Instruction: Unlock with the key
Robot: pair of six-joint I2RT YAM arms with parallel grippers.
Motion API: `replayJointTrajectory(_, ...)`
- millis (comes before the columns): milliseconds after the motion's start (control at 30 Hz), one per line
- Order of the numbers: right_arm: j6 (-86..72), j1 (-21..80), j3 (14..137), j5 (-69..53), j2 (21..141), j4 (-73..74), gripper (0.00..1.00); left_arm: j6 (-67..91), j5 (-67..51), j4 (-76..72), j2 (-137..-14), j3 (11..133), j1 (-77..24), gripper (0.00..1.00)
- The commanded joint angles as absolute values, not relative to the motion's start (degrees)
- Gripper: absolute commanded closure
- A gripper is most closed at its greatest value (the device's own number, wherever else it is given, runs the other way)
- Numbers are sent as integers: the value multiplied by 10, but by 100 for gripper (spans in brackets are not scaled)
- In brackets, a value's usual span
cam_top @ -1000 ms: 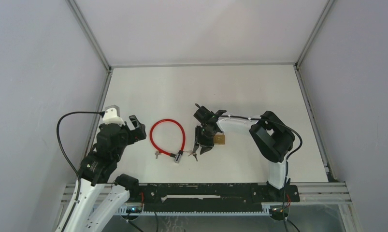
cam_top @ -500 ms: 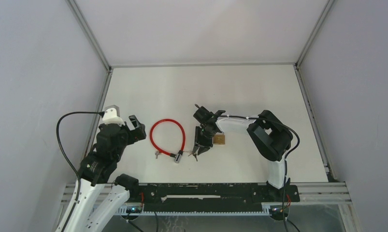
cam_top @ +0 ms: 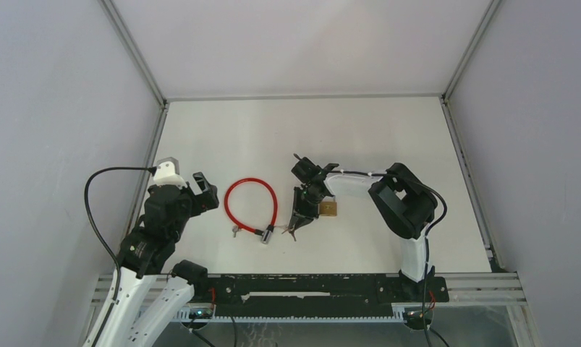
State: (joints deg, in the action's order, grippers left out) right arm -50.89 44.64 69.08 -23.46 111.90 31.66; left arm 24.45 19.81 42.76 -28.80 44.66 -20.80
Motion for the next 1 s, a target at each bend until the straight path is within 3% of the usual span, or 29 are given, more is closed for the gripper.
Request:
replayJointTrajectory(0, -509, 444, 708, -239, 1130, 304, 72, 238, 207, 414, -287, 438, -211, 0)
replayJointTrajectory(333, -499, 440, 708, -246, 1134, 310, 83, 238, 210, 414, -286, 438, -211, 0)
replayJointTrajectory(500, -494, 434, 708, -255, 1128, 312, 99, 238, 212, 414, -285, 438, -211, 0)
replayJointTrajectory(967, -433, 403, 683, -285, 1063, 321, 100, 236, 195, 408, -276, 435, -213, 0)
